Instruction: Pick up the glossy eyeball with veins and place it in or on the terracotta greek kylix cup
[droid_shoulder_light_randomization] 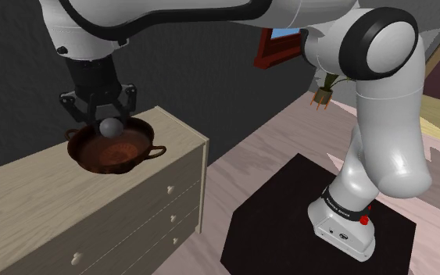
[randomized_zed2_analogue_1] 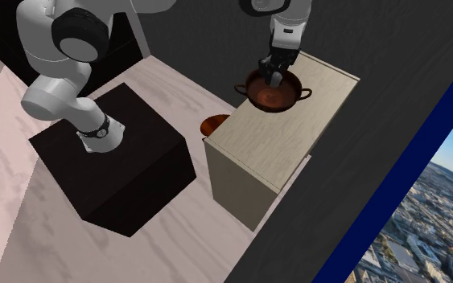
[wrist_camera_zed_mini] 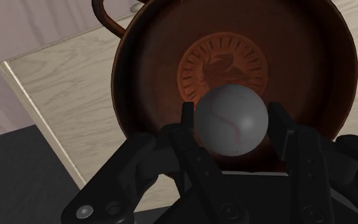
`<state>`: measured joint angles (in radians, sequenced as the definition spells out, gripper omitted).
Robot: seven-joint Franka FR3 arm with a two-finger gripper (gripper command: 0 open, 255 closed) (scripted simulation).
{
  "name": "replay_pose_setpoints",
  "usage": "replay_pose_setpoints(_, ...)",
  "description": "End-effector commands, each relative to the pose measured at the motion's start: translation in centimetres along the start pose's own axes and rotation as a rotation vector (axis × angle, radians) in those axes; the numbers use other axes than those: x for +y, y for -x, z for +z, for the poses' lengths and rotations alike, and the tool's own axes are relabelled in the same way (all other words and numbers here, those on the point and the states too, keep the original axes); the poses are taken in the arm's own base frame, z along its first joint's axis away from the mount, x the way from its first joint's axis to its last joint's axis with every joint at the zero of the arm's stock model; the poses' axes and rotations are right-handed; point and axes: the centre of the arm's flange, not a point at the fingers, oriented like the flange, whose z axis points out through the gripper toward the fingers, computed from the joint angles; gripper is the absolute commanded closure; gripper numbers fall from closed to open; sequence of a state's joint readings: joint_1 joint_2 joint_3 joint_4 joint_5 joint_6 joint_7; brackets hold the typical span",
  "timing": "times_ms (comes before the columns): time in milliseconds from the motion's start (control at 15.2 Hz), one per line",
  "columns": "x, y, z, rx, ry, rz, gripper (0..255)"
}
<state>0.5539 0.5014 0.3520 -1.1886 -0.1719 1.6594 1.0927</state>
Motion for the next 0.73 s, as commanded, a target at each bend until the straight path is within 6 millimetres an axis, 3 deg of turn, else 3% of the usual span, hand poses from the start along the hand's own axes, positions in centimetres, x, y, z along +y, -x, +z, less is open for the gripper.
replay_pose_setpoints(0, 0.01, 0.00, 0.23, 0.000, -0.001, 0.000, 255)
replay_pose_setpoints(330, 0.01, 0.00, 0.23, 0.000, -0.001, 0.000, 255)
replay_pose_setpoints(396, 0.01, 0.00, 0.23, 0.000, -0.001, 0.000, 0)
replay_pose_setpoints(660, 0.01, 0.00, 0.23, 0.000, -0.001, 0.000, 0)
